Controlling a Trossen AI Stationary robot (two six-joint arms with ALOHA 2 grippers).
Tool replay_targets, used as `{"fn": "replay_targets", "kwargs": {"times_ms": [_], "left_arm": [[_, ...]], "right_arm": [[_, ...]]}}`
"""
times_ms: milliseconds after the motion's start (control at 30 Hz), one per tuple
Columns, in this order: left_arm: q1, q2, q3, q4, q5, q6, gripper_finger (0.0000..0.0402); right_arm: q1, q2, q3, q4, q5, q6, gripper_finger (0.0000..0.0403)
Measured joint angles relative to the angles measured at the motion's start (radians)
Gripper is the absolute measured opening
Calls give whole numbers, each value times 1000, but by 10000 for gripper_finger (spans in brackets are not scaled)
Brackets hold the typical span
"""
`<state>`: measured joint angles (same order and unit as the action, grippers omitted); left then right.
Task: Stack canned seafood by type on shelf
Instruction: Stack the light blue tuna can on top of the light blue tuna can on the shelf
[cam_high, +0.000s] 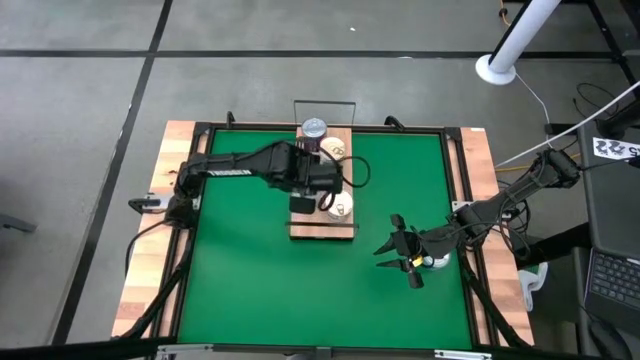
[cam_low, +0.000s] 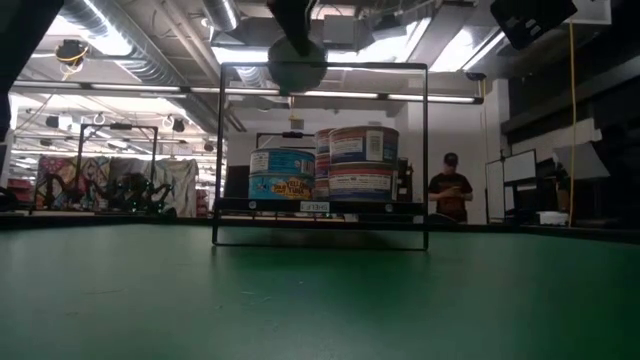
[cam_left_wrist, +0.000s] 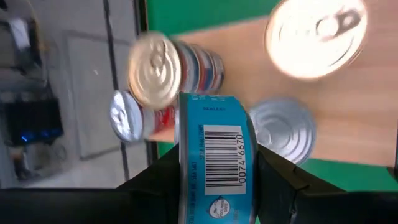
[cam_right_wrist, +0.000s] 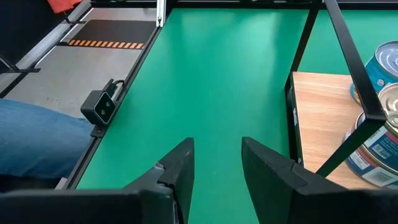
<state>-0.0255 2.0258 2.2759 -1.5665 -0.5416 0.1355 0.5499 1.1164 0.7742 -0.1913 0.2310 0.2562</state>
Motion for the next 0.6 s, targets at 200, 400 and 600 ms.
{"fn": "replay_targets", "kwargs": {"times_ms": [200, 400, 600], "left_arm": [[41, -95, -301, -6, 39, -44, 136], [66, -212, -558, 10, 32, -54, 140], [80, -280, -671, 181, 24, -60, 138]], "right_arm": [[0, 0, 0, 2, -1, 0, 134], [-1, 0, 0, 7, 15, 0, 134], [-1, 0, 0, 8, 42, 0, 134]]}}
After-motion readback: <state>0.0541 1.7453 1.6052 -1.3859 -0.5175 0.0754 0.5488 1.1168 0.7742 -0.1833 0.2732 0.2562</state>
